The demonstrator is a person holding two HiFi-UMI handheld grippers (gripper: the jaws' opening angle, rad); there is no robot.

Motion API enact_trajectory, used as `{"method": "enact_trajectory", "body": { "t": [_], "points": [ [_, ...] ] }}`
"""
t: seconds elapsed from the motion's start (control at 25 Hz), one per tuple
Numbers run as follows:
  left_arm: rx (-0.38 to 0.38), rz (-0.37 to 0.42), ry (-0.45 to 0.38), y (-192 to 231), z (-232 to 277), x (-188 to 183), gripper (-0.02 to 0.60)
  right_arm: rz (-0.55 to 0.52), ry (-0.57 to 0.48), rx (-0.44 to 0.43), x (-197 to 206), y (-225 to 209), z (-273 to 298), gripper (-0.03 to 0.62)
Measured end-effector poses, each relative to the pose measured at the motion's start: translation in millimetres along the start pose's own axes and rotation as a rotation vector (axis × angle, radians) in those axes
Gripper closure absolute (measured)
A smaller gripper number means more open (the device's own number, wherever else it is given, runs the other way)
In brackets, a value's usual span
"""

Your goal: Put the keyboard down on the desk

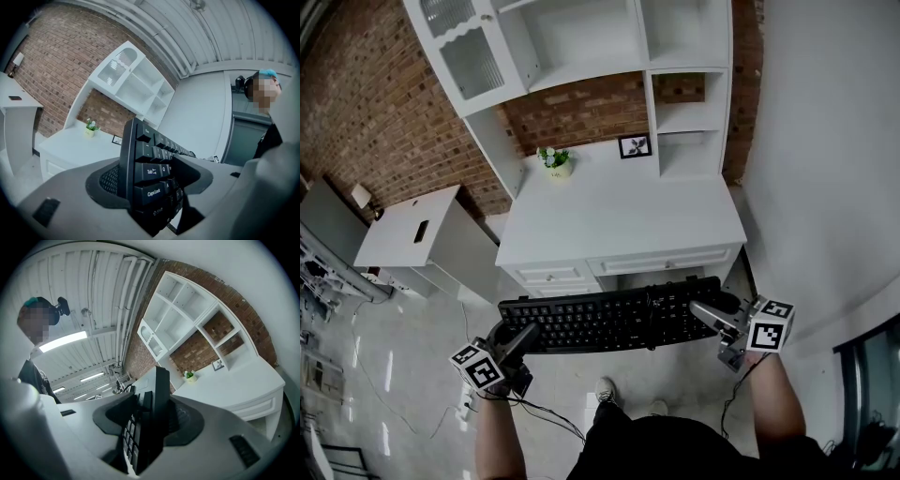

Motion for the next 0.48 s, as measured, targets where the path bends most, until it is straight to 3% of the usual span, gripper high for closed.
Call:
{"method": "enact_trajectory", "body": {
  "t": [0.48],
  "points": [
    [0.016,-0.004,0.0,15.9,14.0,-1.5,0.265,-0.013,-0.011,0.017,-4.5,-8.6,8.3,0.391]
  ]
}}
Point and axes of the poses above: the fingertips, and each gripper's own axes: z forward along the fingers, y to its left, x out of its underside, the point moved 3 cm from there along -z, backward along the fingers, and after that the axes turned 3 degrees about x, right-handed, at the moved point
